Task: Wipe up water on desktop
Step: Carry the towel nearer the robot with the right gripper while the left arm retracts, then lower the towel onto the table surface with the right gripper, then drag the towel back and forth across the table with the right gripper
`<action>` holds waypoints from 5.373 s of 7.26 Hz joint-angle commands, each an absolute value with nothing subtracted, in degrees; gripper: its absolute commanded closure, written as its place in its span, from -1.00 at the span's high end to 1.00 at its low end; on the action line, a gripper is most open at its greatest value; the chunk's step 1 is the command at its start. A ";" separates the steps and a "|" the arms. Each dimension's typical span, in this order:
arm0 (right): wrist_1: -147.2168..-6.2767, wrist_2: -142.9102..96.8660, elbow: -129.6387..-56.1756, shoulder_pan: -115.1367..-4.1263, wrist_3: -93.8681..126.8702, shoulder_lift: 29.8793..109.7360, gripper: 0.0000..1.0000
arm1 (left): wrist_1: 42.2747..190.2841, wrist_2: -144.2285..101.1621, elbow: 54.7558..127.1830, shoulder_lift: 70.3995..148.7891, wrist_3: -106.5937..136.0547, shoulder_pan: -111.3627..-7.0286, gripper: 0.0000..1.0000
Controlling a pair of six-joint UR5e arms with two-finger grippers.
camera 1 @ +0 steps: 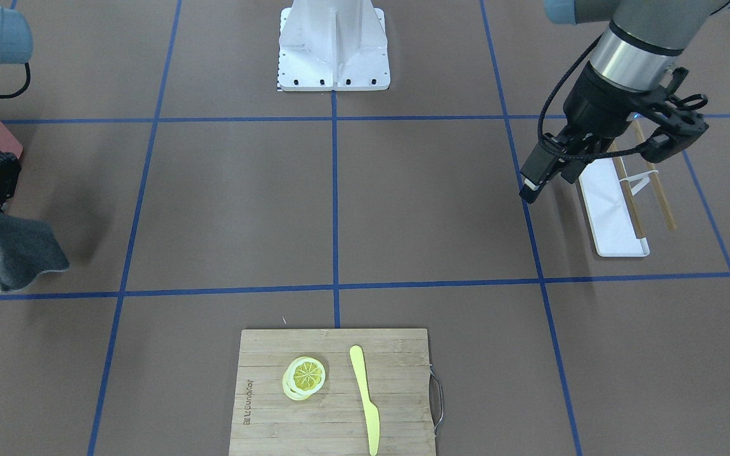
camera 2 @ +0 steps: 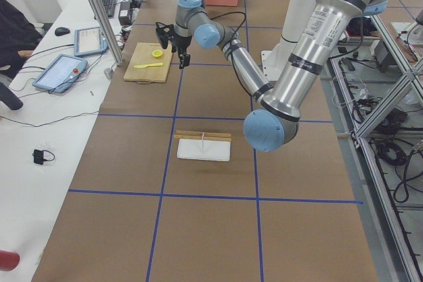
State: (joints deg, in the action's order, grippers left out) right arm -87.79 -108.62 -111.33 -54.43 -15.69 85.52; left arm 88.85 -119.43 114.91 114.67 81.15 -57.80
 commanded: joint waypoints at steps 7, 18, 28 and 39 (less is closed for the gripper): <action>-96.51 -106.52 -109.34 -33.16 2.32 72.70 -1.00 | 89.21 -118.92 114.70 111.71 78.93 -58.80 0.97; -77.66 -116.26 -102.27 -29.42 35.16 68.38 -1.00 | 89.30 -118.65 114.35 111.71 79.19 -58.80 0.97; -70.49 -131.04 -85.69 -51.34 22.32 66.97 -1.00 | 89.56 -118.65 113.29 111.62 79.19 -58.54 0.97; -69.96 -119.71 -109.07 -22.68 48.25 75.76 -1.00 | 89.74 -117.86 111.80 111.53 79.10 -58.80 0.97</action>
State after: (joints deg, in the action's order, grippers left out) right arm -69.96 -120.64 -107.85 -24.24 46.70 75.07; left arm 89.74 -117.90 111.82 111.53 79.10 -58.80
